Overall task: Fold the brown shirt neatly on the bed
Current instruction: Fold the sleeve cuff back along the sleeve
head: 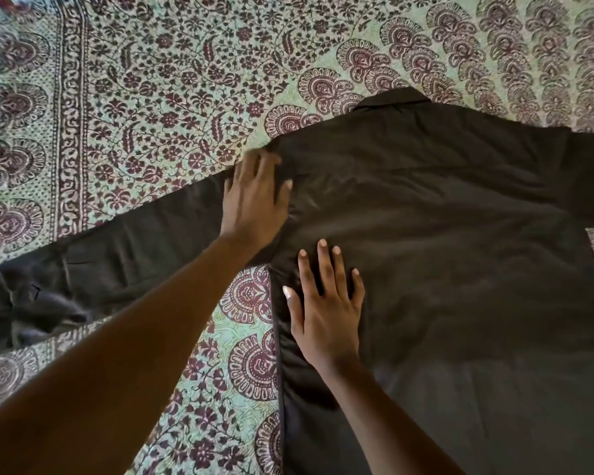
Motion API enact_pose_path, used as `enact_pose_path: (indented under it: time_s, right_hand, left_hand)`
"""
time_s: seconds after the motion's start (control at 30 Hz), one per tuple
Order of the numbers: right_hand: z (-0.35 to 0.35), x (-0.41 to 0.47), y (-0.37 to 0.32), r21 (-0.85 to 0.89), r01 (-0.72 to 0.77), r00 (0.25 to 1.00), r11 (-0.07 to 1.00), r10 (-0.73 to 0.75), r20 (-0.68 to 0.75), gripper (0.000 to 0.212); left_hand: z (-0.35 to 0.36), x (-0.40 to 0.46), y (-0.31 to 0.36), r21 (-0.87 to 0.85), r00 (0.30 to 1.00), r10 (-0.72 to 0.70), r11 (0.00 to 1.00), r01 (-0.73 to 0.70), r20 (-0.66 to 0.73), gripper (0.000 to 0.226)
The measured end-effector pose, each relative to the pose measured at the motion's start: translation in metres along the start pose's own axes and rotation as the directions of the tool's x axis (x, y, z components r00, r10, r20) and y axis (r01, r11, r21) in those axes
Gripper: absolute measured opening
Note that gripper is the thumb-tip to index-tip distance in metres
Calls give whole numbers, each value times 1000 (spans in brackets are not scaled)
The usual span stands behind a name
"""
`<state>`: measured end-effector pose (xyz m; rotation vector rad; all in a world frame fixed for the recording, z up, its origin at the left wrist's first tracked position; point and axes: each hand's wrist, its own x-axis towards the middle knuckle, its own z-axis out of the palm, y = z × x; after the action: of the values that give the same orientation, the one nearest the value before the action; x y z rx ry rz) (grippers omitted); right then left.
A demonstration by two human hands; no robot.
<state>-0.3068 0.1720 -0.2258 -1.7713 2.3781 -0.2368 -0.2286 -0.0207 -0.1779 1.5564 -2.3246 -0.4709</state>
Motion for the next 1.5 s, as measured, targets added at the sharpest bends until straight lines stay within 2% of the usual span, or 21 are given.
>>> enact_pose_path:
  time_s: [0.03, 0.1, 0.23, 0.37, 0.53, 0.63, 0.73, 0.8, 0.83, 0.87, 0.93, 0.97, 1.0, 1.03, 1.13, 1.23, 1.27, 1.33, 1.4, 1.43, 1.5]
  right_hand:
    - [0, 1, 0, 33, 3, 1000, 999, -2, -8, 58]
    - [-1, 1, 2, 101, 14, 1000, 995, -11, -21, 60]
    - [-8, 14, -3, 248, 1, 1000, 969, -4, 13, 70]
    - [-9, 70, -25, 74, 125, 991, 989, -121, -57, 86]
    - [9, 119, -83, -71, 32, 986, 997, -20, 168, 110]
    - [23, 104, -139, -84, 195, 955, 977, -170, 244, 113]
    - [34, 78, -181, -79, 448, 866, 891, -410, 285, 108]
    - [37, 75, -188, -53, 541, 818, 839, -511, 264, 101]
    - [37, 78, -186, -39, 514, 837, 857, -491, 240, 97]
    - [36, 82, -181, -34, 418, 894, 908, -405, 194, 94]
    - [38, 86, -178, -47, 131, 988, 990, -126, 88, 92]
    - [41, 84, -183, -73, 33, 997, 997, -27, 76, 93]
    - [45, 80, -195, -98, 3, 996, 995, 6, 87, 96]
    - [49, 76, -210, -110, 29, 994, 993, -18, 104, 98]
    - [62, 56, -269, -95, 235, 964, 967, -220, 148, 100]
    - [75, 37, -326, -77, 412, 896, 908, -389, 212, 98]
    - [77, 32, -342, -70, 494, 851, 867, -465, 246, 95]
    - [78, 28, -367, -15, 673, 710, 739, -640, 294, 86]
    - [75, 33, -375, 77, 765, 591, 640, -744, 312, 77]
    - [73, 35, -375, 109, 750, 601, 653, -741, 299, 75]
    - [75, 37, -368, 94, 601, 765, 794, -605, 220, 74]
  left_hand:
    - [0, -17, -11, 96, 996, 52, 994, -58, 71, 44]
    - [-1, -55, -40, 231, 980, 46, 969, -90, 192, 58]
    - [-14, -116, -103, 287, 976, -122, 956, 67, 179, 72]
    - [-36, -152, -149, 289, 967, -233, 937, 196, 99, 82]
    - [-60, -189, -194, 287, 905, -424, 863, 416, -36, 82]
    - [-75, -210, -217, 281, 868, -487, 824, 492, -92, 80]
    - [-84, -233, -239, 267, 851, -506, 808, 525, -141, 77]
    - [-89, -249, -253, 231, 813, -550, 780, 582, -190, 77]
    - [-91, -255, -260, 208, 789, -577, 762, 613, -210, 77]
    - [-92, -260, -263, 186, 767, -600, 746, 639, -225, 77]
    - [-94, -270, -270, 148, 723, -639, 714, 685, -263, 75]
    - [-95, -273, -273, 126, 696, -660, 694, 709, -283, 73]
    - [-96, -276, -274, 92, 659, -688, 667, 739, -303, 73]
    - [-96, -277, -275, 50, 613, -721, 634, 772, -323, 72]
    - [-95, -283, -279, -89, 460, -821, 515, 853, -339, 72]
    - [-98, -282, -280, -173, 404, -865, 465, 868, -297, 73]
    - [-99, -280, -281, -181, 390, -872, 452, 873, -294, 72]
    - [-102, -277, -280, -185, 366, -884, 427, 885, -290, 68]
    - [-101, -275, -279, -183, 358, -886, 421, 889, -295, 65]
    - [-101, -275, -280, -188, 355, -885, 421, 888, -302, 65]
    - [-99, -276, -281, -212, 348, -882, 424, 881, -318, 67]
